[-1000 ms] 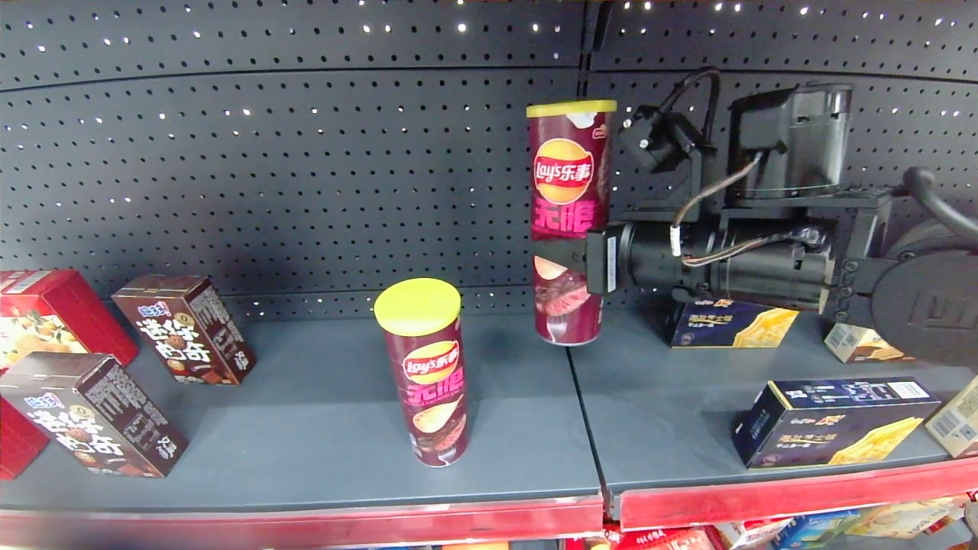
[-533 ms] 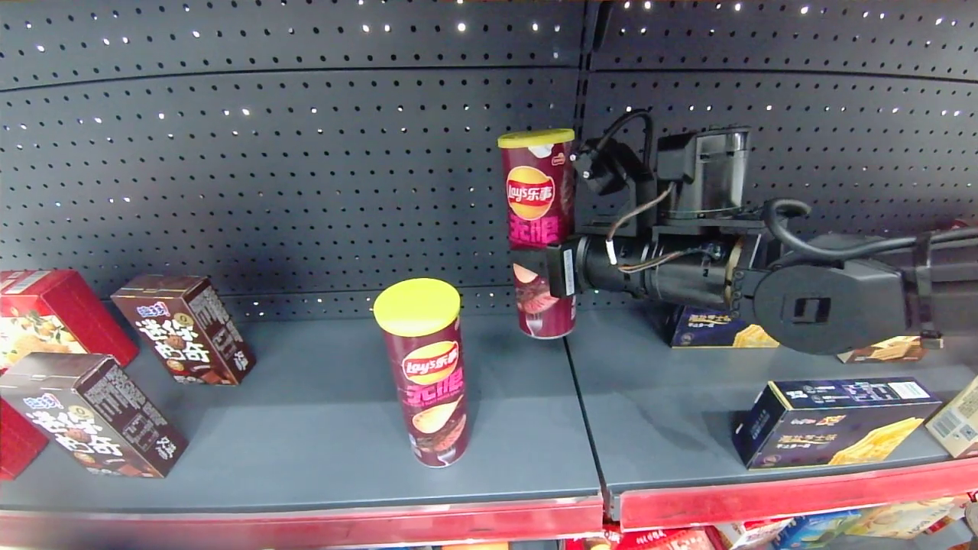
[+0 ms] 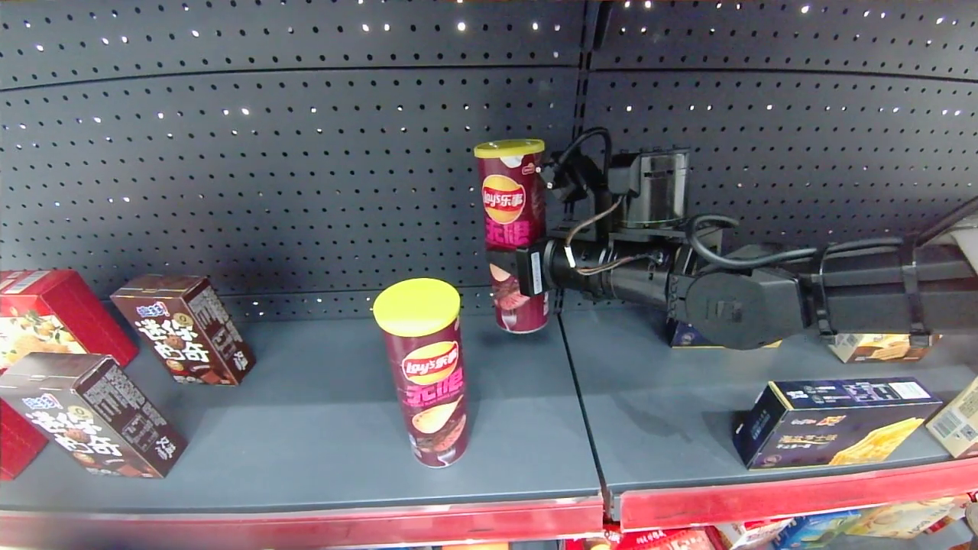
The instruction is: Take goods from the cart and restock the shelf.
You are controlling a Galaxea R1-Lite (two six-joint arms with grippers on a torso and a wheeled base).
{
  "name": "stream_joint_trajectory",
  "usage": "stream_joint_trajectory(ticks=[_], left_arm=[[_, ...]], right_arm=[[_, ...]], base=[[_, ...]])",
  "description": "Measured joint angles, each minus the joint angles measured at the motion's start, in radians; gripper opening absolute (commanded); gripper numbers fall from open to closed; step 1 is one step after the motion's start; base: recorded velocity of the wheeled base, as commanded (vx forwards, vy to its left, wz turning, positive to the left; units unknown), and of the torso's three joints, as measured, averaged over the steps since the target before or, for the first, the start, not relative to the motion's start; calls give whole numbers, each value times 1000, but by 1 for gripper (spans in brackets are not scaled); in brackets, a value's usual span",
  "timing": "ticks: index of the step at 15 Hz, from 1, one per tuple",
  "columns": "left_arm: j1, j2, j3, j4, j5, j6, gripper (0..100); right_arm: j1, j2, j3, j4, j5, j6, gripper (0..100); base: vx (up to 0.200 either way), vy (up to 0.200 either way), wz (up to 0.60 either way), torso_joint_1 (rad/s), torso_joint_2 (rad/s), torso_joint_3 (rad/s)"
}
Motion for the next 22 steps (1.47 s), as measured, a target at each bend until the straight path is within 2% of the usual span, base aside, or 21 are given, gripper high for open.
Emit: stream_joint_trajectory(ticks=[10, 22], left_arm=[[0, 0, -1, 2, 0, -3, 100], [0, 0, -1, 2, 0, 0, 100]], right_arm=[[49, 157, -155, -8, -1, 24, 0], [47, 216, -185, -25, 2, 24, 0]], base=[[0, 0, 0, 0, 0, 0], [0, 0, 0, 0, 0, 0]])
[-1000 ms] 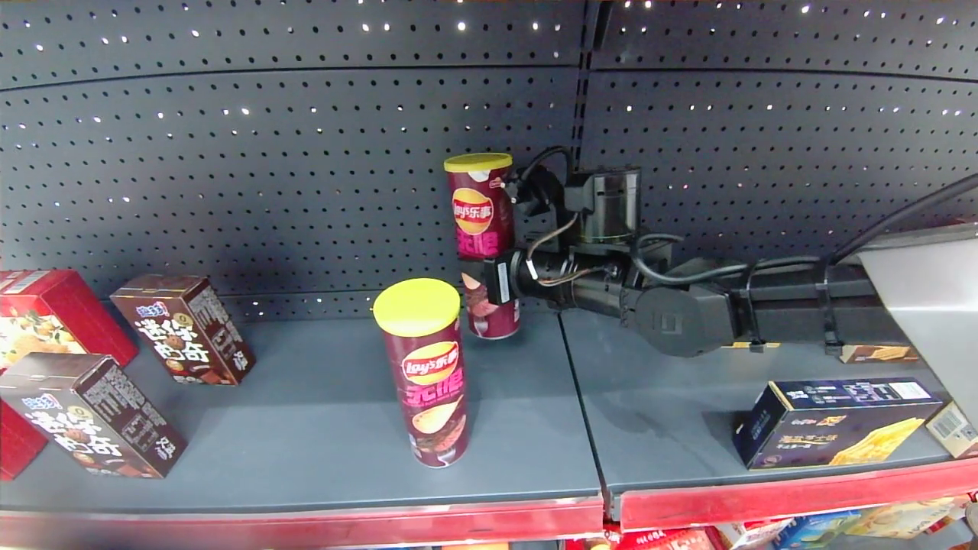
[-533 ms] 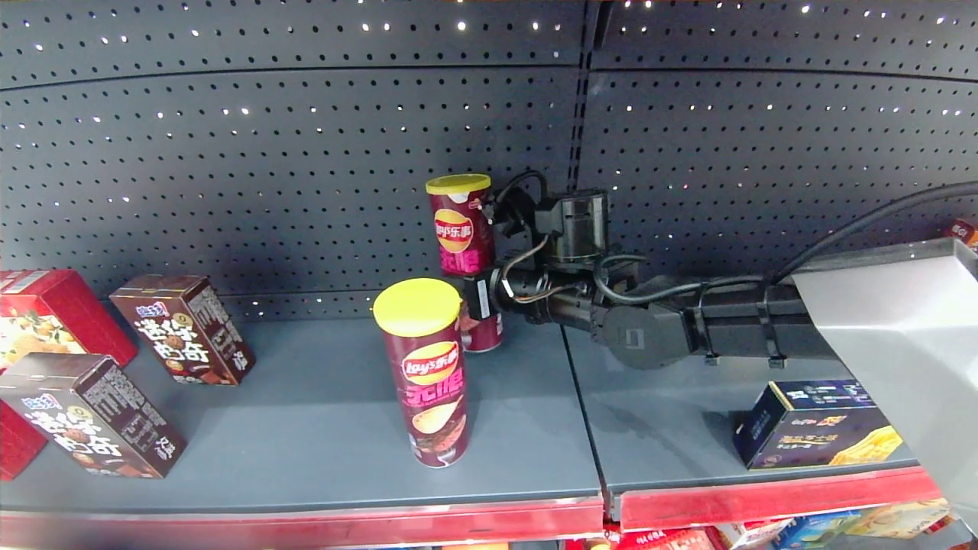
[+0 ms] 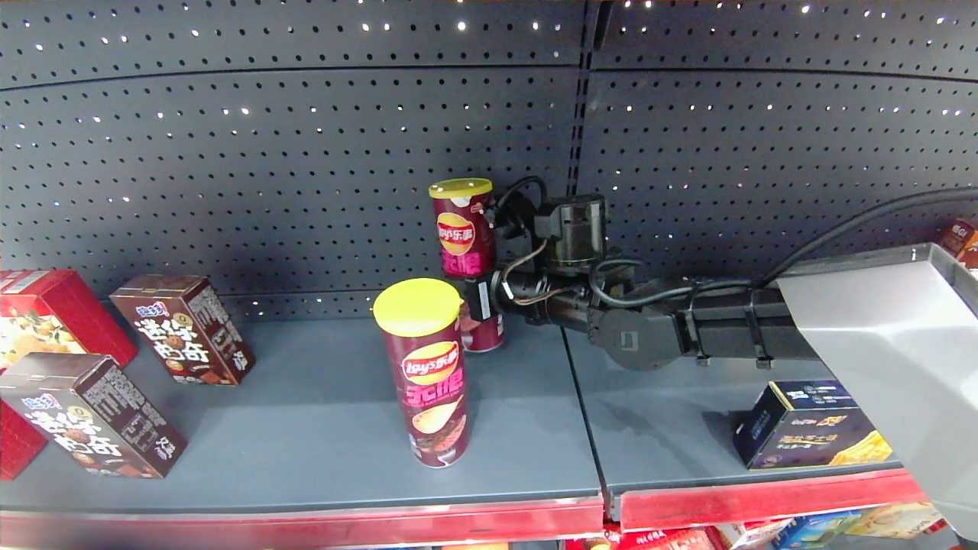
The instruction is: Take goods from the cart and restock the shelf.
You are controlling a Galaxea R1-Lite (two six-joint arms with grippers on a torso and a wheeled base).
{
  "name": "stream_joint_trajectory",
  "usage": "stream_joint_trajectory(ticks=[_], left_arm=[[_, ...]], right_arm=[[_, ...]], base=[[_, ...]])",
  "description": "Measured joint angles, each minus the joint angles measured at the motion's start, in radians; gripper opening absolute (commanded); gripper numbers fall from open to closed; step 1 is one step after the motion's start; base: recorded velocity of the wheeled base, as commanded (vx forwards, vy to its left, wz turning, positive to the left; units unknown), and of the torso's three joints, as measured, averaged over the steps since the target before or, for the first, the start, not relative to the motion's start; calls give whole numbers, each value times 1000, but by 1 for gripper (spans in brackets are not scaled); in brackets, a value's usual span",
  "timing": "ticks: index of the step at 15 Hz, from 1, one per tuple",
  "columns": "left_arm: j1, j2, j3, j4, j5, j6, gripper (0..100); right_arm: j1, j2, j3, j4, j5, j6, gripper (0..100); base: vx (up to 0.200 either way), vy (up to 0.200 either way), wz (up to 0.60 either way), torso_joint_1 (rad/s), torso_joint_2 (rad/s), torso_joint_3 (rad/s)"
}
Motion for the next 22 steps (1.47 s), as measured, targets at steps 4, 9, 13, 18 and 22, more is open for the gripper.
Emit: stream_joint_trajectory(ticks=[4, 9, 13, 18, 22], left_arm=[[0, 0, 0, 0, 0, 0, 100], [0, 0, 0, 0, 0, 0, 100], [0, 0, 0, 0, -1, 0, 100], [0, 0, 0, 0, -1, 0, 100], [0, 0, 0, 1, -11, -1, 100]], right_arm=[[0, 25, -27, -1, 1, 0, 0], [2, 56, -46, -6, 0, 0, 0], [2, 67, -47, -10, 1, -1, 0], [2, 71, -38, -17, 10, -4, 100], [5, 51, 6, -13, 6, -6, 100]], base=[[0, 0, 0, 0, 0, 0], [0, 0, 0, 0, 0, 0], [0, 0, 0, 0, 0, 0], [0, 0, 0, 0, 0, 0], [0, 0, 0, 0, 0, 0]])
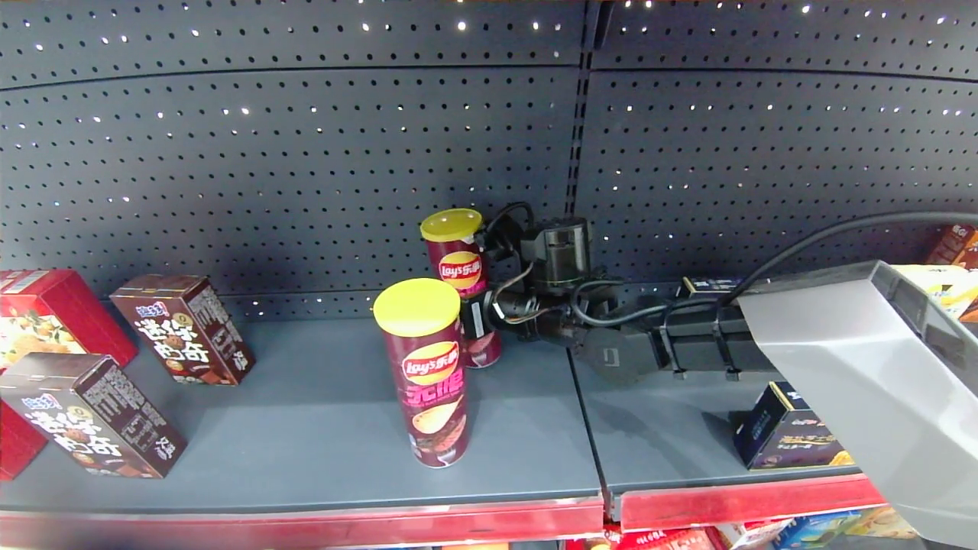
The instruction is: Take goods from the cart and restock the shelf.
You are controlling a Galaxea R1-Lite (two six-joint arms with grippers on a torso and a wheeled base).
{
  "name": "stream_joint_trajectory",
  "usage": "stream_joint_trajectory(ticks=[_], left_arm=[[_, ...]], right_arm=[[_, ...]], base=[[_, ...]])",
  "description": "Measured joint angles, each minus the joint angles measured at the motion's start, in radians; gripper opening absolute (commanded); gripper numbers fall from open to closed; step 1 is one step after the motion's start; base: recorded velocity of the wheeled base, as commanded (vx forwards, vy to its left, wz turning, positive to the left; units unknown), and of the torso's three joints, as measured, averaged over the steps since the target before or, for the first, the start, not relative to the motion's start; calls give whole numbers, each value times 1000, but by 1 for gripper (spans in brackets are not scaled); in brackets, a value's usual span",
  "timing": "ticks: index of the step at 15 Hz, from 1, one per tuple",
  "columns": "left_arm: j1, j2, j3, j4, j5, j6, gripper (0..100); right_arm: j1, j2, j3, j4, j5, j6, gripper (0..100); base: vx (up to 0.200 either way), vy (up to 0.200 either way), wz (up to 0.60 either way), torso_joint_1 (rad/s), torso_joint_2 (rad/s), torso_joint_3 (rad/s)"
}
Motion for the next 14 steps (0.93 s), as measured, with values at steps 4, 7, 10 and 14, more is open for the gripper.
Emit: stream_joint_trajectory(ticks=[4, 7, 10, 14], left_arm=[[0, 0, 0, 0, -44, 1, 100], [0, 0, 0, -2, -47, 4, 100], [0, 0, 1, -3, -47, 14, 100], [0, 0, 1, -3, -47, 16, 100]], right_arm=[[4, -93, 162, -1, -7, -2, 100], [6, -164, 247, -1, -11, -2, 100], [5, -249, 354, 0, -12, -2, 100], [-3, -345, 460, -2, -13, -3, 100]], base=[[0, 0, 0, 0, 0, 0], [0, 0, 0, 0, 0, 0], [0, 0, 0, 0, 0, 0], [0, 0, 0, 0, 0, 0]])
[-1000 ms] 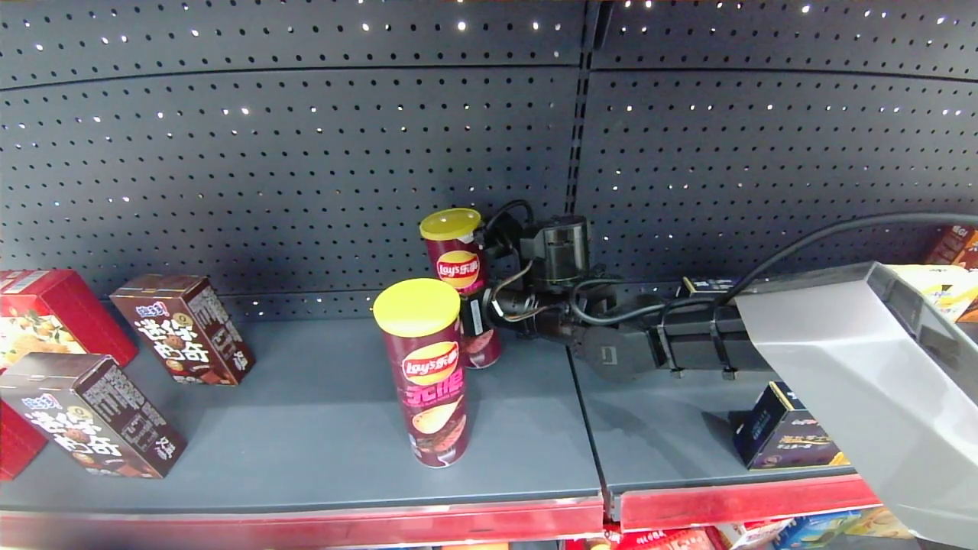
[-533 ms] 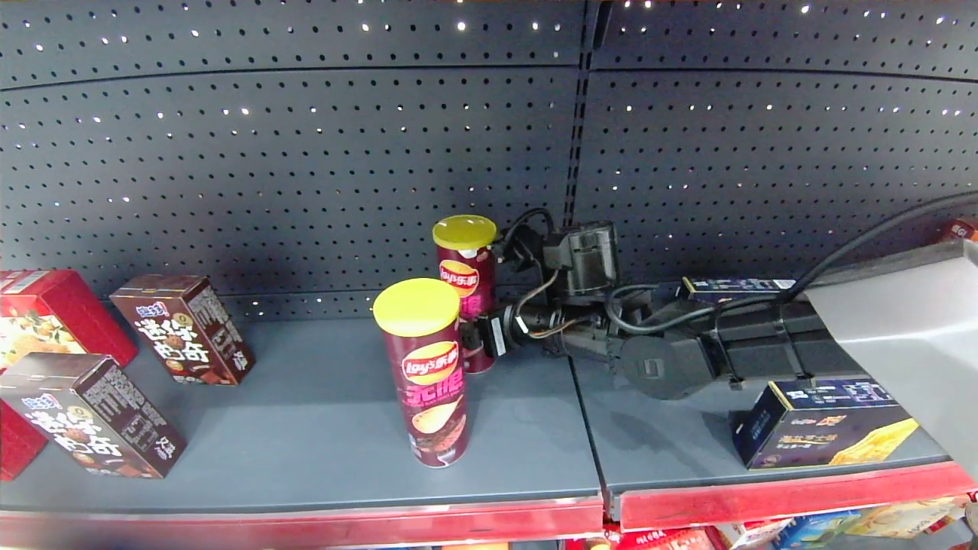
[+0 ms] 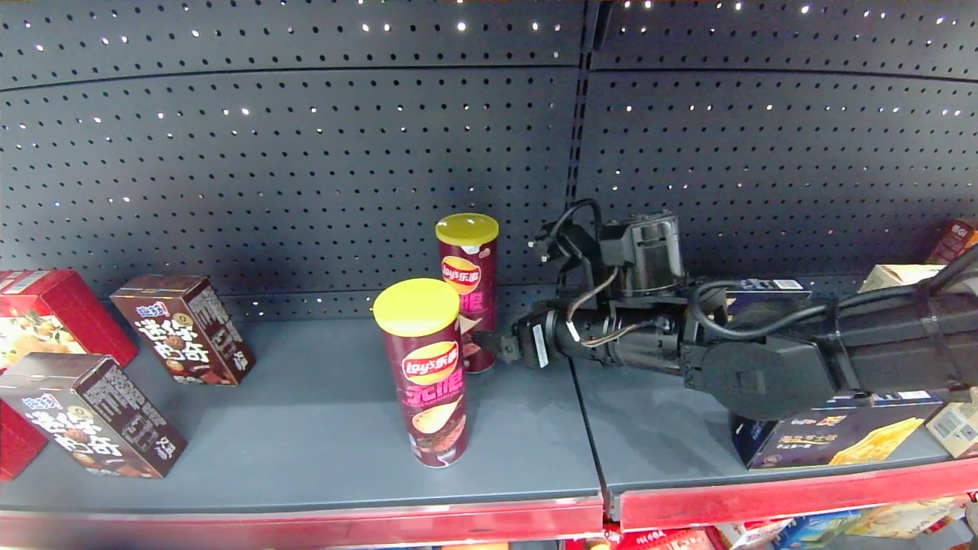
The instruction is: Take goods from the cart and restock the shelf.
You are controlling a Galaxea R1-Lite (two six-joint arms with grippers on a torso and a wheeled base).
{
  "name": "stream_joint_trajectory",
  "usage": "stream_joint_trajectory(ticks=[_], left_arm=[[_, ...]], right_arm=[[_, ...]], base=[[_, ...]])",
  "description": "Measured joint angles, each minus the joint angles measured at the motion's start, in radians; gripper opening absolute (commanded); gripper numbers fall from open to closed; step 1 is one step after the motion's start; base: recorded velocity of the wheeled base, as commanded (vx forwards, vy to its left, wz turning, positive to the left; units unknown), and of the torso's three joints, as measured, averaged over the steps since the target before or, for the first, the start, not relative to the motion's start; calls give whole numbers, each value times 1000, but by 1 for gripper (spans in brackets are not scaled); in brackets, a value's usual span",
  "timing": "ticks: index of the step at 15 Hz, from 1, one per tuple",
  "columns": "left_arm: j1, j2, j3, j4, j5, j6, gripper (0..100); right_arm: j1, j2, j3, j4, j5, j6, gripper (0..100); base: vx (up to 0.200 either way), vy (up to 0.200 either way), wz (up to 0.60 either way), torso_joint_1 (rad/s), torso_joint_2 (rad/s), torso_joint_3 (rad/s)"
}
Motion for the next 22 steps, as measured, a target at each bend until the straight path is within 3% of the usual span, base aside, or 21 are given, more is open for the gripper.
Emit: stream_joint_trajectory(ticks=[5, 8, 13, 18, 22], left_arm=[[1, 0, 0, 0, 0, 0, 100], [0, 0, -1, 6, -12, -6, 100], [-1, 1, -5, 9, -27, -7, 100], [-1, 1, -6, 9, -25, -8, 100], [-1, 1, -5, 9, -21, -9, 100]], right_arm=[[-19, -119, 107, 4, 0, -1, 100], [-79, -275, 247, 7, 4, -20, 100], [-260, -673, 552, 30, 49, -45, 100], [-454, -951, 651, 68, 71, -50, 100], [-616, -1229, 743, 173, 80, -45, 100]], base=[[0, 0, 0, 0, 0, 0], [0, 0, 0, 0, 0, 0], [0, 0, 0, 0, 0, 0], [0, 0, 0, 0, 0, 0], [0, 0, 0, 0, 0, 0]])
